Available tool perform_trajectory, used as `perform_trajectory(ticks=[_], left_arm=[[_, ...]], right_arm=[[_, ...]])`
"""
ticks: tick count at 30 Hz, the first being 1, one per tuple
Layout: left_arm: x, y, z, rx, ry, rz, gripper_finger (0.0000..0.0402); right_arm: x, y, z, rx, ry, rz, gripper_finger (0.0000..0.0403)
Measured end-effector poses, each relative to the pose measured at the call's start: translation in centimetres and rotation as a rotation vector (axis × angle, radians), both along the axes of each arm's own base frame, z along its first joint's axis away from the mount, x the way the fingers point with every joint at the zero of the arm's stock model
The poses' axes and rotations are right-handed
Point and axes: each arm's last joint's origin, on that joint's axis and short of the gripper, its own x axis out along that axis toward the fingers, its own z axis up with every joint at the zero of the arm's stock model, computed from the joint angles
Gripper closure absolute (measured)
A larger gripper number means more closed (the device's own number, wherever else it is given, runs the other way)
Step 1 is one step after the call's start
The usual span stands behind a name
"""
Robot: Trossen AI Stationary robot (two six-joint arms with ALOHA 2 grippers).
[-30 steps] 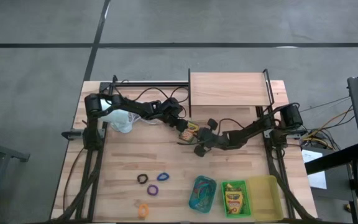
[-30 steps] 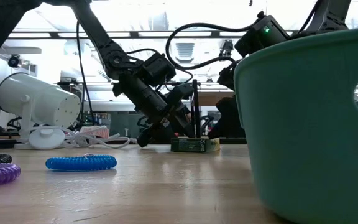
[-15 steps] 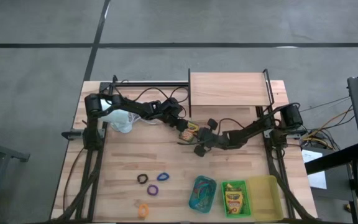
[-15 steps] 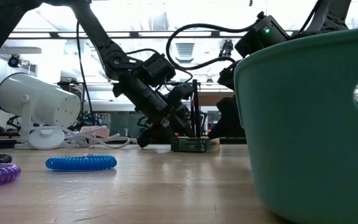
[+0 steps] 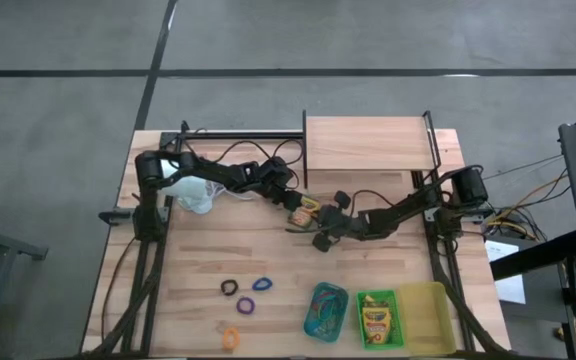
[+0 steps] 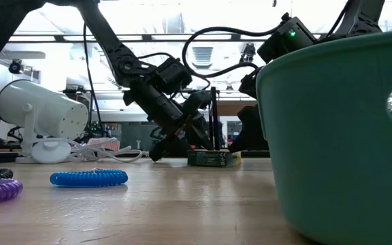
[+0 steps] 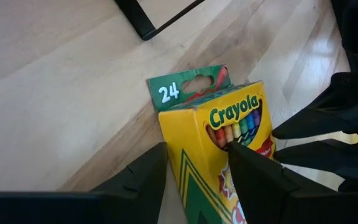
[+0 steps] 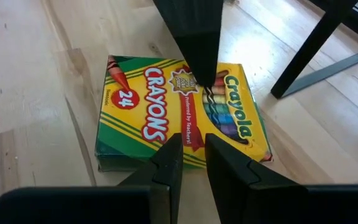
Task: Pick & Place Office Desk Supplies
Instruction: Put the crayon box into the green bin
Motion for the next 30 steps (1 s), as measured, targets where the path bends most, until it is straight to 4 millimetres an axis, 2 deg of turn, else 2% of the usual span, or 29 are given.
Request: perform_trajectory(ticks=[5, 30], left_arm=[[-0.2, 0.0, 0.78, 0.004, -0.004, 0.0, 0.0229], [-0.15, -0.23, 0.71, 0.019, 0.005, -0.021, 0.0229]], right_arm=[[-0.13, 0.0, -0.13, 0.004, 0.011, -0.004, 0.0335], [-0.66, 0.09, -0.53, 0.024, -0.002, -0.013, 0.0335]])
